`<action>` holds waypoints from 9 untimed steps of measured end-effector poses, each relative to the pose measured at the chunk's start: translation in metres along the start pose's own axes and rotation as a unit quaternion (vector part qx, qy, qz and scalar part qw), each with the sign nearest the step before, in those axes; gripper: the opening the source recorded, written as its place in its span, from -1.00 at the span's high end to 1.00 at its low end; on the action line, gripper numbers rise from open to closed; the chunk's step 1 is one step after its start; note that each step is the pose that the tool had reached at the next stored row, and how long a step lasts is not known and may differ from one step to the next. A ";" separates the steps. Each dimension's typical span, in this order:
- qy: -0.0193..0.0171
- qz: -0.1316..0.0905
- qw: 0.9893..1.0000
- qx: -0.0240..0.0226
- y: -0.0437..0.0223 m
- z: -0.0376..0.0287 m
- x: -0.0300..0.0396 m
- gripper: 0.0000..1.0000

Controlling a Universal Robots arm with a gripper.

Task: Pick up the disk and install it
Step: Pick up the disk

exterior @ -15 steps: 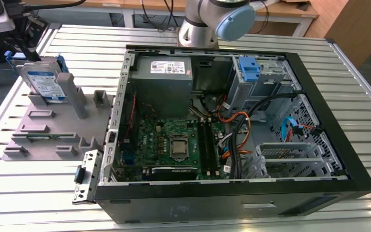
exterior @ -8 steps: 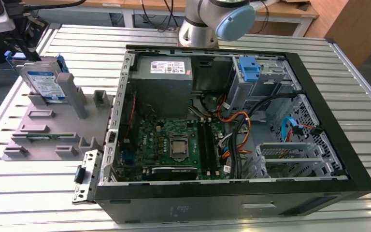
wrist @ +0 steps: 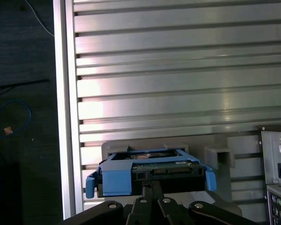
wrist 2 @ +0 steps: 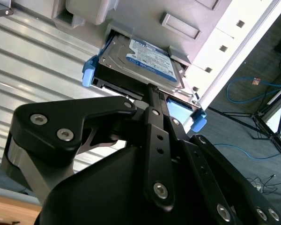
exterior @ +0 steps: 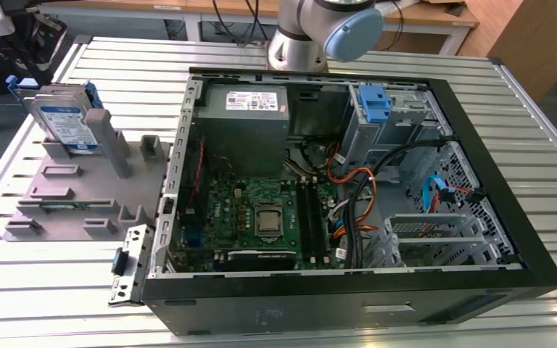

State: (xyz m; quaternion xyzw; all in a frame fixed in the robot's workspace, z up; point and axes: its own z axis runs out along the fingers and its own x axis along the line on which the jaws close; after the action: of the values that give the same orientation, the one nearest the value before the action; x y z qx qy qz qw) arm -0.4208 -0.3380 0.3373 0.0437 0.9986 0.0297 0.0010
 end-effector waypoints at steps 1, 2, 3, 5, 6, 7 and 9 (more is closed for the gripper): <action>0.000 0.000 1.000 0.000 0.0000 -0.0001 0.0000 0.79; 0.000 0.000 1.000 0.000 0.0000 -0.0004 0.0000 0.79; 0.000 0.000 1.000 0.000 0.0001 -0.0004 -0.0001 0.79; 0.000 0.000 1.000 0.000 0.0001 -0.0003 -0.0001 0.79; 0.000 0.000 1.000 0.000 0.0001 -0.0004 -0.0002 0.79; 0.000 0.000 1.000 0.000 0.0001 -0.0004 -0.0002 0.79; 0.000 0.000 1.000 0.000 0.0001 -0.0004 -0.0002 0.79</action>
State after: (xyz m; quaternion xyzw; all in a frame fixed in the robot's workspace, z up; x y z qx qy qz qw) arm -0.4207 -0.3379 0.3377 0.0438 0.9986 0.0297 0.0009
